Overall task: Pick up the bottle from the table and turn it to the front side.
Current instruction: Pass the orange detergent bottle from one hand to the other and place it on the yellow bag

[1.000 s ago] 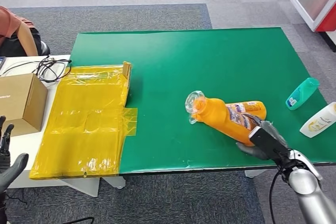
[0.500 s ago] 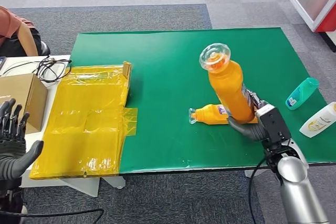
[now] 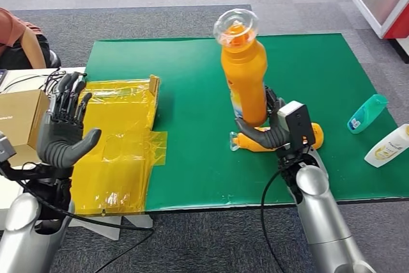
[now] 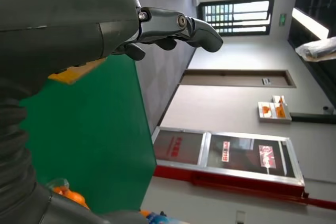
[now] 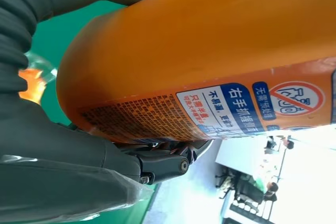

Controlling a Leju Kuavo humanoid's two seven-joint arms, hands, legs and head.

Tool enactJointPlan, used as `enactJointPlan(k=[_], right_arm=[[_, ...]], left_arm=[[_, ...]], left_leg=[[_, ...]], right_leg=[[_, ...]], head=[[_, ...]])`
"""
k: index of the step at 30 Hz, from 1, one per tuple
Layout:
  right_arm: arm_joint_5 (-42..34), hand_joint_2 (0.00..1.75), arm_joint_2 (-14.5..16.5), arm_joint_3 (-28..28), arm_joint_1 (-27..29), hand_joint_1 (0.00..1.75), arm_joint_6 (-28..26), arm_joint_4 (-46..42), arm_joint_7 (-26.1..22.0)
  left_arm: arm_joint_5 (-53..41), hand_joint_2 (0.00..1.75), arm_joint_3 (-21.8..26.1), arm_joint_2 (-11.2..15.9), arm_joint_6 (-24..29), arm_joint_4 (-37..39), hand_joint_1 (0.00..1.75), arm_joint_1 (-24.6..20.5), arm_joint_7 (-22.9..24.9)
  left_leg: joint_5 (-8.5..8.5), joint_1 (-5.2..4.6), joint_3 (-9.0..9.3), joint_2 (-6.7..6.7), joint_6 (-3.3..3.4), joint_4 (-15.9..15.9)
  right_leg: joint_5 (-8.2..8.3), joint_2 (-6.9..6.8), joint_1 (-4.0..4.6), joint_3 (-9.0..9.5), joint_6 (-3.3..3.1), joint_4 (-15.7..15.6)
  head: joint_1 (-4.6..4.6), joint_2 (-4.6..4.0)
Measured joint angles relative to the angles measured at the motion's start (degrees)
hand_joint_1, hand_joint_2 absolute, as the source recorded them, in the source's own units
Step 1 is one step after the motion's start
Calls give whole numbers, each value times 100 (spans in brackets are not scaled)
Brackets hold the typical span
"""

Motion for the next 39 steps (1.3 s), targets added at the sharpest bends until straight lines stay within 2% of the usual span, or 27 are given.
enactJointPlan(k=[9, 18, 39], right_arm=[[305, 175, 246, 550, -210, 175, -237, 303, -68], [440, 175, 405, 949, -384, 175, -309, 510, -95], [644, 175, 587, 1495, -655, 175, -344, 912, -117]], left_arm=[[85, 175, -629, -3, -71, 293, 0, -624, 218], [245, 175, -1135, -137, -71, 650, 0, -1078, 439], [523, 175, -1810, -453, -140, 1068, 0, -1531, 626]], left_leg=[[-1, 0, -2, 0, 0, 0], [0, 0, -1, 0, 0, 0], [0, 0, -1, 0, 0, 0]], right_leg=[[-1, 0, 0, -2, 0, 0], [0, 0, 0, -2, 0, 0], [1, 0, 0, -2, 0, 0]], head=[[1, 0], [-1, 0], [0, 0]])
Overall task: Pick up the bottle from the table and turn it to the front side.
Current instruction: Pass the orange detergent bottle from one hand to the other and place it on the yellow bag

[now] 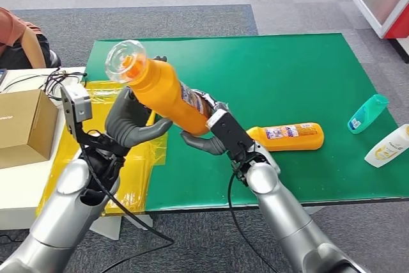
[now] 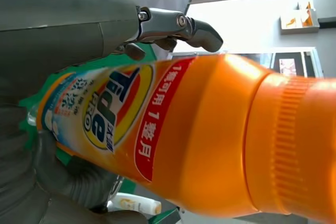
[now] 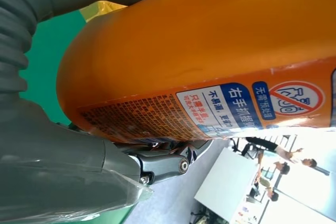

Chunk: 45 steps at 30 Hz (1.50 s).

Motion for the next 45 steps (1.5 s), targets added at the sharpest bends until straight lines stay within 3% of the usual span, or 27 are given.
enactJointPlan(k=[16, 20, 45], right_arm=[[45, 175, 68, 185, -29, 175, -82, 62, -20], [47, 175, 71, 225, -27, 175, -82, 51, -20], [50, 175, 69, 288, -19, 175, -171, 25, -9]], left_arm=[[8, 175, -198, -128, 350, 244, 3, -178, 161], [-16, 175, -215, -130, 379, 278, 172, -208, 161], [-82, 175, -222, -128, 486, 337, 175, -278, 152]], left_leg=[[0, 0, 0, 0, 0, 0], [0, 0, 0, 0, 0, 0], [0, 0, 0, 0, 0, 0]], right_leg=[[0, 0, 0, 0, 0, 0], [0, 0, 0, -1, 0, 0], [0, 0, 0, -1, 0, 0]], head=[[-1, 0], [-1, 0], [-1, 0]])
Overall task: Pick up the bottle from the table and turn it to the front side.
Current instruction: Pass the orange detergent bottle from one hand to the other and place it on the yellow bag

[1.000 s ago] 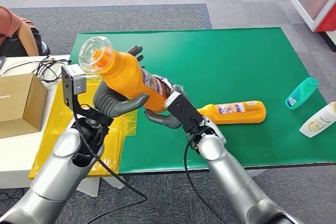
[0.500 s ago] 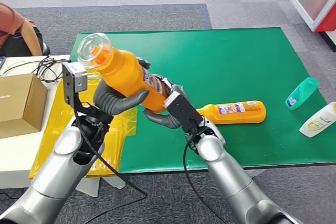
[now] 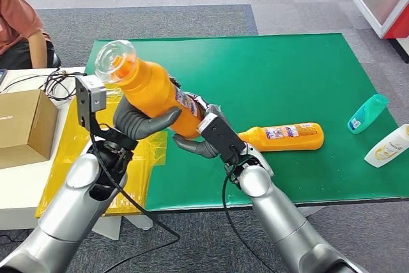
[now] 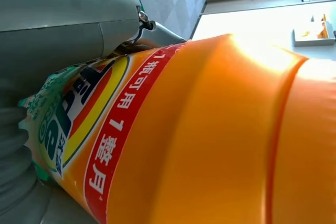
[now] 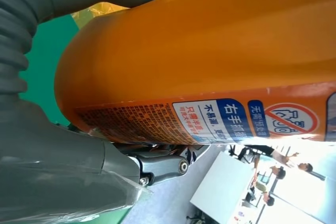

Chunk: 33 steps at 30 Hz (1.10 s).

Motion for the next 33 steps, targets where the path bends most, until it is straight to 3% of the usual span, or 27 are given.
enactJointPlan(k=[2, 3, 6, 7, 17, 23, 33], right_arm=[[-9, 175, 0, 0, 0, 171, -19, 0, 3], [-13, 175, 0, 0, 0, 136, -27, 0, 5], [-20, 175, 0, 1, 1, 9, -40, 0, 8], [-20, 175, 0, 2, 2, 0, -40, 0, 8], [-159, 175, -2, -65, 15, 0, -151, 25, 155], [-227, 175, -6, -242, 18, 0, -210, 73, 179], [-323, 175, -27, -879, 119, 0, -580, 69, 218]], left_arm=[[0, 175, -2, 3, 0, 10, 175, -8, 0], [0, 175, -2, 4, 0, 14, 175, -9, 0], [-5, 175, -3, 8, 0, 24, 175, -12, 0], [-7, 175, -4, 10, 0, 28, 175, -16, 0], [-338, 175, -32, 114, 51, 61, 175, -106, 99], [-1363, 175, -49, 328, 201, 164, 175, -280, 163], [-2263, 175, 182, 635, 190, 351, 175, -344, 350]], left_leg=[[0, 0, 0, 0, 0, 0], [0, 0, 0, 0, 0, 0], [0, 0, 0, 0, 0, 0], [0, 0, 0, 0, 0, 0], [0, 0, 0, 0, 0, 0], [4, 0, 0, 0, -3, 0], [4, 0, 0, 0, -3, 0]], right_leg=[[0, 0, 0, 0, 0, 0], [0, 0, 0, 0, 0, 0], [0, 0, 0, 0, 0, 0], [0, 0, 0, 0, 0, 0], [0, 0, 0, -1, 0, 0], [0, 0, 0, -2, -1, 1], [1, 1, 0, -3, -1, 1]], head=[[0, 0], [0, 0], [0, 0], [0, 0], [1, 0], [0, 0], [1, 0]])
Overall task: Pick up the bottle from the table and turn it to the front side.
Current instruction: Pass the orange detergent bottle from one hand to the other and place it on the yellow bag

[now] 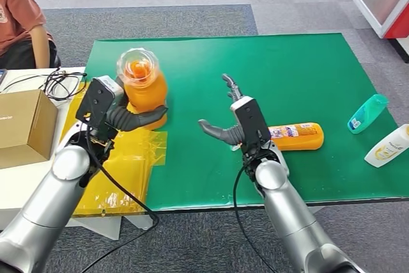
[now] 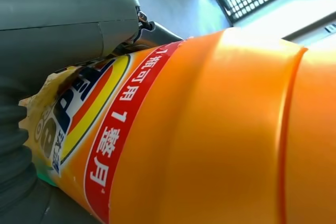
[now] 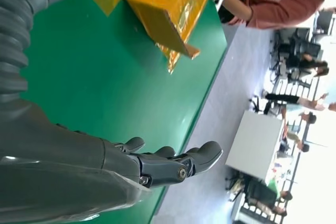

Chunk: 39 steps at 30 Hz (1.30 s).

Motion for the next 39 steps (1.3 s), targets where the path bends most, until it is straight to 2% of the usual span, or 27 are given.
enactJointPlan(k=[4, 9, 14, 20, 30, 39], right_arm=[[18, 175, -5, -332, 47, 0, -27, -101, -8], [45, 175, -6, -651, 94, 0, 9, -303, -3], [92, 175, -6, -826, 95, 0, 80, -479, -5], [210, 175, -5, -869, 94, 0, 257, -698, -4], [386, 175, 10, -838, 100, 0, 508, -909, -18], [465, 175, 46, -745, 106, 0, 612, -1145, -86]], left_arm=[[-1094, 175, 48, 196, -32, 147, 175, -26, 218], [-1655, 175, 168, 349, -181, 480, 175, -38, 248], [-2464, 175, 184, 442, -98, 745, 175, -33, 348], [-3548, 175, 132, 499, -13, 1006, 175, -41, 595], [-4828, 175, -79, 542, -100, 1390, 175, -173, 719], [-5268, 175, -245, 543, -177, 1698, 175, -197, 614]], left_leg=[[1, 0, 0, 0, -1, 0], [1, 0, 0, 0, -1, 0], [1, 0, 0, 0, -1, 0], [1, 0, 0, 0, -1, 0], [1, 0, 0, 0, -1, 0], [1, 0, -1, 0, -1, 0]], right_leg=[[0, 0, 0, -1, 0, 0], [1, 1, 1, -1, -1, 2], [1, 0, 0, -1, -1, 2], [1, 0, 0, -2, -1, 2], [1, 0, 0, -1, -1, 3], [1, 0, 1, -1, -1, 3]], head=[[0, 0], [0, 0], [0, 0], [0, 0], [0, 0], [-1, 0]])
